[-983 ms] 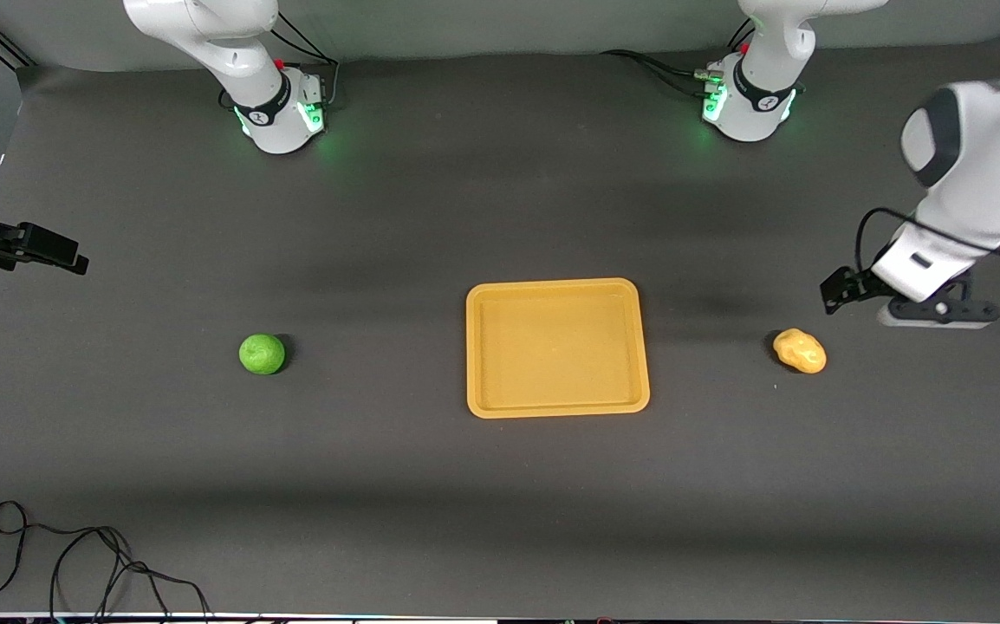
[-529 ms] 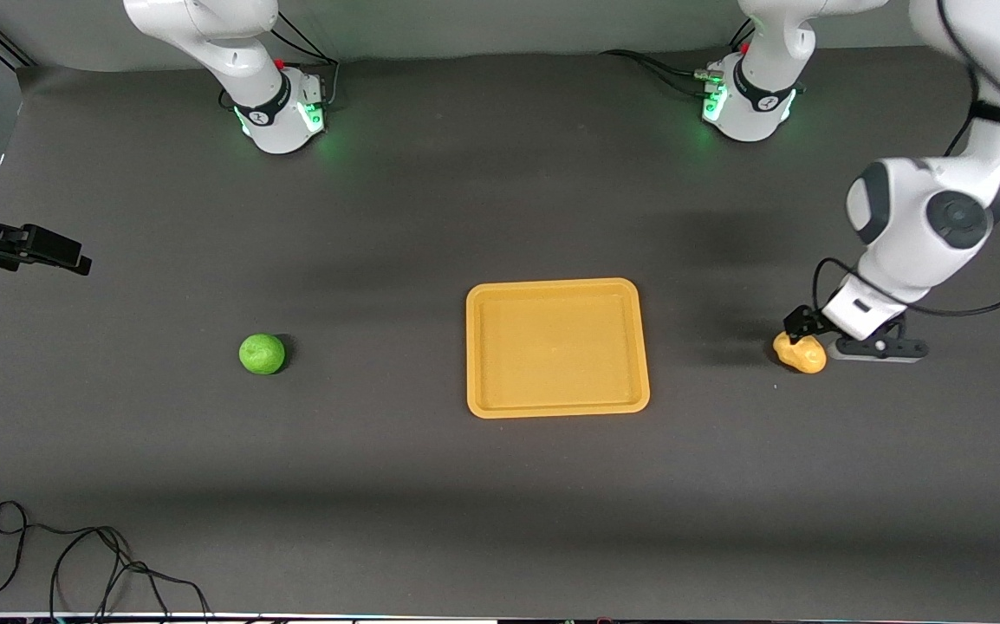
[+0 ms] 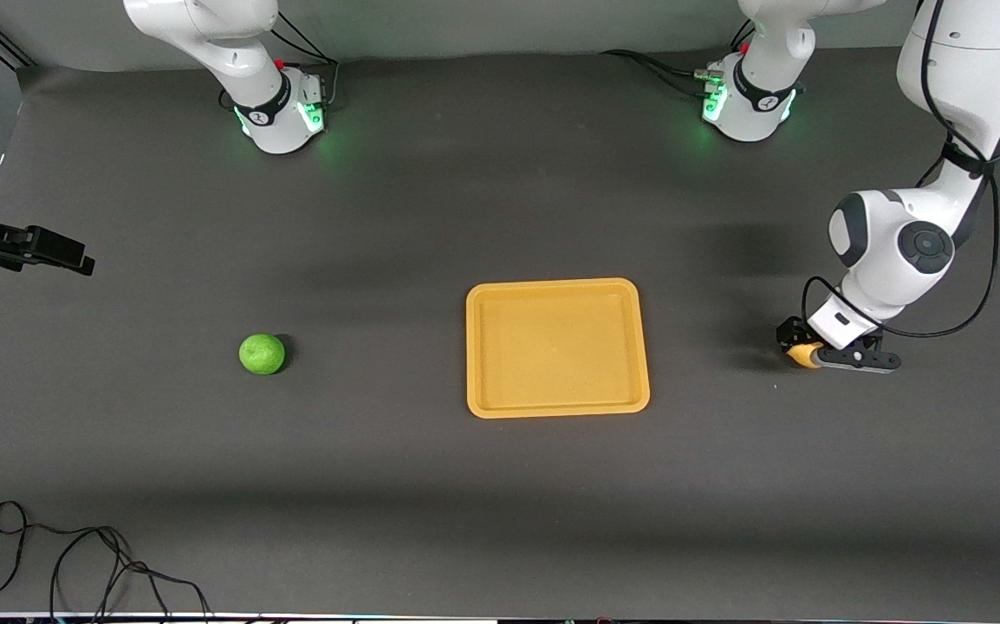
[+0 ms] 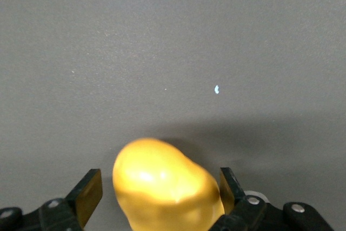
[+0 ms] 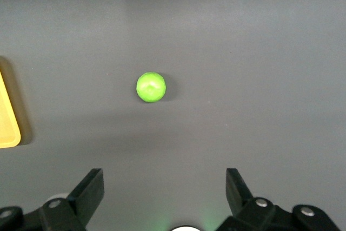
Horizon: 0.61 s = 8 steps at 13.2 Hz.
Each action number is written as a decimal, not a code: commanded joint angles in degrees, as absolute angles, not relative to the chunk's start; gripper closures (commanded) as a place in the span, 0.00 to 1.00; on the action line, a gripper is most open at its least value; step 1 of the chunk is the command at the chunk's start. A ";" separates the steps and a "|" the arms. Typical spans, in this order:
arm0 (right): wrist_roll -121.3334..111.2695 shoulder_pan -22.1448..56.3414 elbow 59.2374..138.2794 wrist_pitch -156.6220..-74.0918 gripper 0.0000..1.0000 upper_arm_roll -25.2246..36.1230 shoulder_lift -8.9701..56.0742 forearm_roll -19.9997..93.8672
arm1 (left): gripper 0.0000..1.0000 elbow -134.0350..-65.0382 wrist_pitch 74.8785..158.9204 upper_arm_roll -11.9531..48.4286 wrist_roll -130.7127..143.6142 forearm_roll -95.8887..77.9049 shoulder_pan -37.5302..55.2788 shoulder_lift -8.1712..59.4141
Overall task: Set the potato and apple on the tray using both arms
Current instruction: 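Close the left gripper around the potato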
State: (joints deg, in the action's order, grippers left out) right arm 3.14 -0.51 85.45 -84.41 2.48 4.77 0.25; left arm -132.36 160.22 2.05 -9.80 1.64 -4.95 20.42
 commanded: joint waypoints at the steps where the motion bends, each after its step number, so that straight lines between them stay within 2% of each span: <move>1: 2.72 -0.44 85.78 -84.55 0.00 2.37 4.31 0.53 | 0.04 -134.30 161.28 2.29 -11.16 2.29 -5.54 18.81; 2: 2.72 -0.44 85.78 -84.55 0.00 2.46 4.31 0.53 | 0.05 -134.30 161.28 2.29 -11.16 2.29 -5.54 18.81; 5: 2.72 -0.44 85.78 -84.55 0.00 2.37 4.31 0.53 | 0.24 -134.30 162.68 2.29 -11.16 2.29 -5.36 19.77; 7: 2.72 -0.44 85.78 -84.55 0.00 2.46 4.31 0.53 | 0.30 -134.21 163.99 2.29 -11.08 2.29 -5.36 21.00; 8: 2.72 -0.44 85.78 -84.55 0.00 2.37 4.31 0.53 | 0.36 -134.21 164.70 2.29 -11.16 2.29 -5.36 21.61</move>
